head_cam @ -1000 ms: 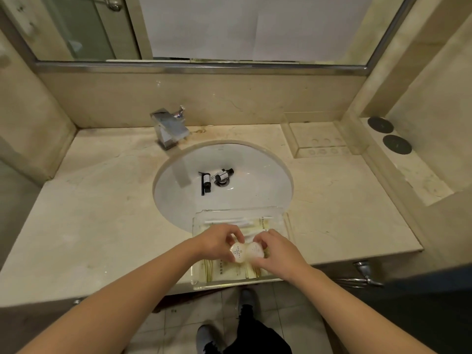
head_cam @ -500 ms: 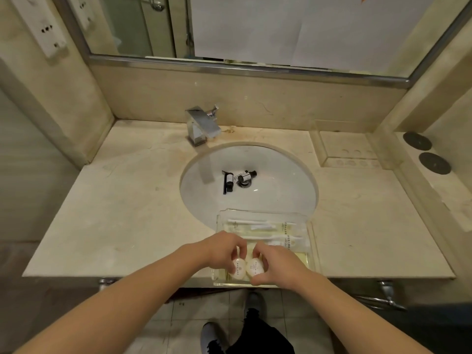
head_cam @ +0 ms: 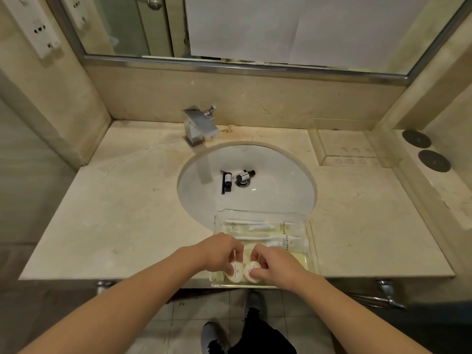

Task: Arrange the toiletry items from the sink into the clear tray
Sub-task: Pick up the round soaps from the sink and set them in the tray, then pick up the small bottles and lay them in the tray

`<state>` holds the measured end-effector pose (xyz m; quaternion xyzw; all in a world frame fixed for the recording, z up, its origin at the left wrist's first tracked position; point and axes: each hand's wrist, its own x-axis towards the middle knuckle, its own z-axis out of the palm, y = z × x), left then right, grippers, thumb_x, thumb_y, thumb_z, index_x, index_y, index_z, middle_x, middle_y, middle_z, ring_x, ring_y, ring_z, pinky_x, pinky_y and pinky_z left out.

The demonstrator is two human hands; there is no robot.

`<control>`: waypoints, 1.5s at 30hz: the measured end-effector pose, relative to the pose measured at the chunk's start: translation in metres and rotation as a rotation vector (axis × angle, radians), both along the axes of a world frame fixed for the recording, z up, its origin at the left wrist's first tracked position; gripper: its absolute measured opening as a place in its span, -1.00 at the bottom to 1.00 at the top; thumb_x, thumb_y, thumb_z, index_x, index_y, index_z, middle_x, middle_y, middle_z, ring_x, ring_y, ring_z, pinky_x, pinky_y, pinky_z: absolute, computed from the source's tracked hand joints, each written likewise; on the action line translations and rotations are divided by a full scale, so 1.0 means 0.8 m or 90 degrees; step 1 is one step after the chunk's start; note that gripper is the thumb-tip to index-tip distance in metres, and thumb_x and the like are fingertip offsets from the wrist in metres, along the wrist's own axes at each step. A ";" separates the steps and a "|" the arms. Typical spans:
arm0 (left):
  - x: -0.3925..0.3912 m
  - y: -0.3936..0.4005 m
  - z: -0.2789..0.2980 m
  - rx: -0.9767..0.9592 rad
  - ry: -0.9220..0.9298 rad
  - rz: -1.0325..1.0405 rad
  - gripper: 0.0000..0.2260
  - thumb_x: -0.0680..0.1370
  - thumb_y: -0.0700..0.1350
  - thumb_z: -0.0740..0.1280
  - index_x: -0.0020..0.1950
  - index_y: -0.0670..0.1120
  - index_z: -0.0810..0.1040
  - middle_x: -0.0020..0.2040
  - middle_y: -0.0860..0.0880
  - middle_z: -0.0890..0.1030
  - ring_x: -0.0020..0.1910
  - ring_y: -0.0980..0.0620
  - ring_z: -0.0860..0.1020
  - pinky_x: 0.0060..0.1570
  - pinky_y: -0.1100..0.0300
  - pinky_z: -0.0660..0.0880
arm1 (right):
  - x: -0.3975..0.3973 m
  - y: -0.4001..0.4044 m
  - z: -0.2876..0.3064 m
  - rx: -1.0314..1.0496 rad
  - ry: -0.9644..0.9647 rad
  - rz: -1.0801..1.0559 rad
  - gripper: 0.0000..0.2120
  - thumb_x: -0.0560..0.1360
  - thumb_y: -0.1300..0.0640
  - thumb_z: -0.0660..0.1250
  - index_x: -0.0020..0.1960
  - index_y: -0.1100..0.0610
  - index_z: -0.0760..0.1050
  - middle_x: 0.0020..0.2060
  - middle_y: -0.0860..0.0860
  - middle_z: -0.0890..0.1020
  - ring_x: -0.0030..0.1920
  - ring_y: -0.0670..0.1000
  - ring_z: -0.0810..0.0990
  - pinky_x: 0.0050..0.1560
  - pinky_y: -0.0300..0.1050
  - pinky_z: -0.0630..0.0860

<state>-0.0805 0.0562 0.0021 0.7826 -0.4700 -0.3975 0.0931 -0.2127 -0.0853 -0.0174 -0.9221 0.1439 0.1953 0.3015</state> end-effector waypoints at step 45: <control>0.135 -0.041 -0.021 -0.113 0.061 0.499 -0.89 0.50 -0.17 0.33 -0.22 -0.01 0.52 -0.25 0.01 0.55 -0.26 0.01 0.54 -0.36 0.23 0.40 | 0.107 -0.081 0.009 -0.034 -0.132 -0.247 -0.87 0.51 0.07 0.22 -0.18 0.04 0.49 -0.41 -0.08 0.55 -0.32 0.04 0.54 -0.29 -0.06 0.46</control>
